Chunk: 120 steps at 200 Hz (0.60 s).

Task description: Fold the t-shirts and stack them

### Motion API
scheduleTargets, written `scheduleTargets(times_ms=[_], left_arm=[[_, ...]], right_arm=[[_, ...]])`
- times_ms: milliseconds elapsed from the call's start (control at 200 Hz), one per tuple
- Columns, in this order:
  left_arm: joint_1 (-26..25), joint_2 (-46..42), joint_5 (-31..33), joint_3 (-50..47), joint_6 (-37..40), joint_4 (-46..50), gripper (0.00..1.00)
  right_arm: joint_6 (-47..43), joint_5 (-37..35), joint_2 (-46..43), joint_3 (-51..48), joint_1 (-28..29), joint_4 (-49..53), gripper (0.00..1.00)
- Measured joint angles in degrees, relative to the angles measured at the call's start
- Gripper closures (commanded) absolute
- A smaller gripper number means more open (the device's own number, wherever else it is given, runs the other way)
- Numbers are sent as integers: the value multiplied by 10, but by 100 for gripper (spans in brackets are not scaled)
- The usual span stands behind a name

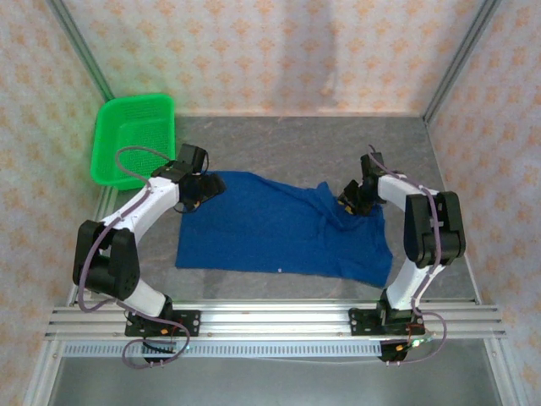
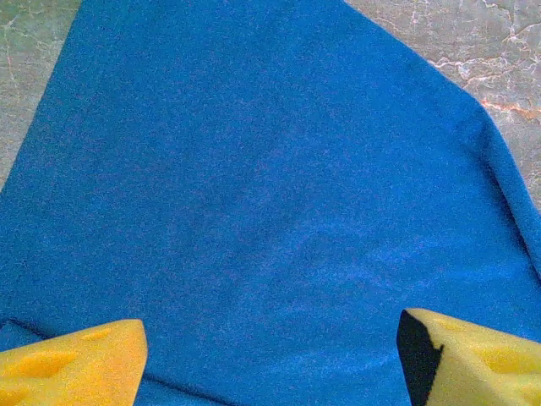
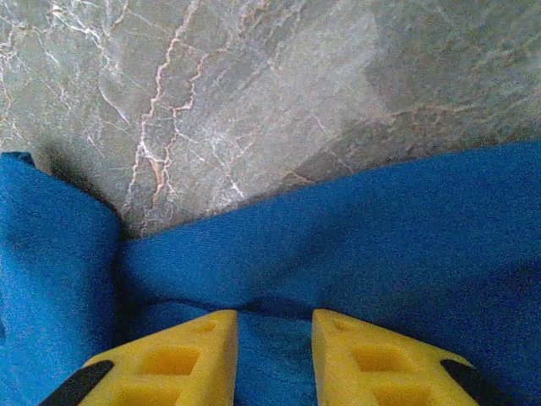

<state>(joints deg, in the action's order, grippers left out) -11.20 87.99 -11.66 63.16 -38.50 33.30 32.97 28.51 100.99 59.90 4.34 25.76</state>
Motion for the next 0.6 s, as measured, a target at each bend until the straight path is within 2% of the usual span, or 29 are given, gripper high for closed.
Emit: scheduleTargets(times_ms=[125,425,600], left_arm=[[1,-7,1,-5,0,0,21],[2,-10,1,-14,0,1,21],[7,-11,2,-14,1,1,21]], right_arm=[[-1,0,1,0,0,4,77],[-10,15,15,9,0,7,100],[-21,16,16,40,0,19,100]])
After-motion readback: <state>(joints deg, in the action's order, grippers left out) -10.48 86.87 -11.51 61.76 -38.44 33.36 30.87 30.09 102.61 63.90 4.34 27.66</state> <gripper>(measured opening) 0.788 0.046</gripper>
